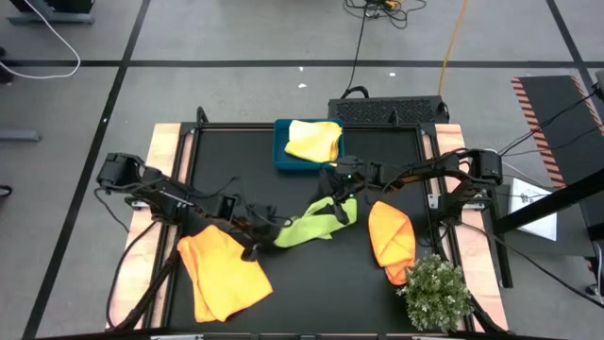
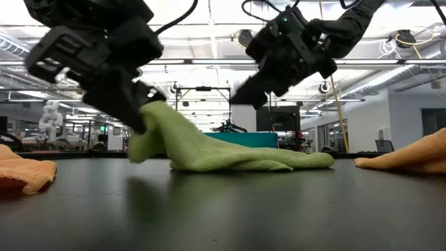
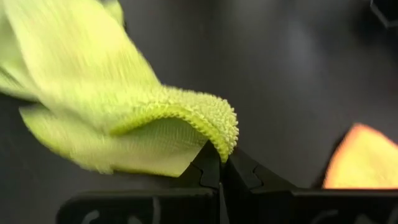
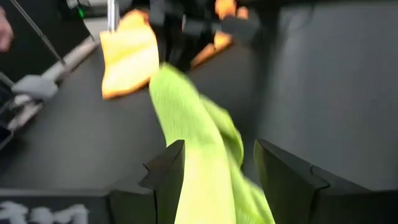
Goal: Fold microfiber towels
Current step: Fold the green microfiber towel
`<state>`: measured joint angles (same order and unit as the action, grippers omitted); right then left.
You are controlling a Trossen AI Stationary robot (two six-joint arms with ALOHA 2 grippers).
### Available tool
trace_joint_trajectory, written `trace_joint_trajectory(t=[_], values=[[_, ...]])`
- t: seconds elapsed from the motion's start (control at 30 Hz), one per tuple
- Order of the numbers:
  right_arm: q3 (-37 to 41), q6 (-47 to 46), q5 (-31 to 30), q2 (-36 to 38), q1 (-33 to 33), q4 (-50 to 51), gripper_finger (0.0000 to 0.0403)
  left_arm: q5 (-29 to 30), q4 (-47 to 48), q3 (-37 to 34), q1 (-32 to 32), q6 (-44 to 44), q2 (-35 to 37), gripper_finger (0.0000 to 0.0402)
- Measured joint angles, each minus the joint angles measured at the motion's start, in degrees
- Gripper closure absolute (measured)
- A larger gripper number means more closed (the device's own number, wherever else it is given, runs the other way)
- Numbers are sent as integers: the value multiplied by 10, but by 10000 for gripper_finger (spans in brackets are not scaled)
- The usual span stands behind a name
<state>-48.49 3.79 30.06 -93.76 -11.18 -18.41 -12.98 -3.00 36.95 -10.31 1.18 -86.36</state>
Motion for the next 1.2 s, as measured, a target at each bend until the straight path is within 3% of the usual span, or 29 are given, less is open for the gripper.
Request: trace_joint_trajectory(t=[0.27,0.57,0.7,0.87,1.0,1.13,1.2], values=[[0,-1,0,-1,3,107,216,28,47,0,-29,-40,0,398],[0,-18,13,-66,12,96,216,47,38,0,-36,-42,0,399],[1,-9,-34,-89,12,96,225,56,38,0,-36,-42,0,398],[0,4,-74,-92,8,96,263,72,38,0,-36,-41,0,399],[1,29,-78,-83,4,101,310,135,41,0,-34,-16,0,397],[1,42,-95,-64,-12,103,382,192,47,0,-5,20,13,399],[1,40,-110,-46,-24,103,395,208,52,0,15,32,27,397]])
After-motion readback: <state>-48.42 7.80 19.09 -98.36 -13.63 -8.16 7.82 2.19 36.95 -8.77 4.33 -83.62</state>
